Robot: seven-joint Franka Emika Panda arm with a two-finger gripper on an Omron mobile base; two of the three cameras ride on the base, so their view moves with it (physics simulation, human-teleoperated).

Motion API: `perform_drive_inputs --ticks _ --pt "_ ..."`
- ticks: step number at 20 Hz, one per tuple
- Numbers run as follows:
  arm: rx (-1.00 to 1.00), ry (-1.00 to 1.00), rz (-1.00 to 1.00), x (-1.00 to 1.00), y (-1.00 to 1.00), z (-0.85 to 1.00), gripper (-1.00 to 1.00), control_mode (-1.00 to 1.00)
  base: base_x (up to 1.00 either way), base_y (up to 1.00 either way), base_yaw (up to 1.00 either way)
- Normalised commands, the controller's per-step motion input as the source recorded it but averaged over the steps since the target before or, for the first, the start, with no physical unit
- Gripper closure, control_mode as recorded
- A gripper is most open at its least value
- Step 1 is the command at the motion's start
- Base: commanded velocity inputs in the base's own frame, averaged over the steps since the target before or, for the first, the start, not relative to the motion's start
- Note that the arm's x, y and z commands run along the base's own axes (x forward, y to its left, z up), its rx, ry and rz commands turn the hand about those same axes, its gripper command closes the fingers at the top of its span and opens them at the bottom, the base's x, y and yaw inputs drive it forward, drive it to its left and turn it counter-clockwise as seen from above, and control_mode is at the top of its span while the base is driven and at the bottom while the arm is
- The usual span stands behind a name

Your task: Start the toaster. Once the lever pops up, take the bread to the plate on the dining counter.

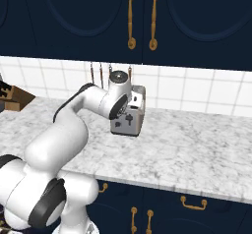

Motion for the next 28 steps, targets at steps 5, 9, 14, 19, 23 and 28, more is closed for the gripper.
perform_drive_inputs --ticks 5,9,14,19,23,28 --pt "0.0 0.0 0.0 0.62 -0.03 -0.24 1.0 -1.0 0.0 0.0 0.0" --pt "0.0 0.0 0.0 0.44 -0.09 -0.27 1.0 -1.0 0.0 0.0 0.0" --pt "0.0 0.0 0.0 0.39 -0.17 -0.21 1.0 -1.0 0.0 0.0 0.0" --pt "0.0 0.0 0.0 0.08 -0.05 -0.23 1.0 -1.0 0.0 0.0 0.0" --pt "0.0 0.0 0.0 0.0 0.0 -0.18 1.0 -1.0 0.0 0.0 0.0" --pt "0.0 0.0 0.0 0.0 0.06 -0.17 1.0 -1.0 0.0 0.0 0.0"
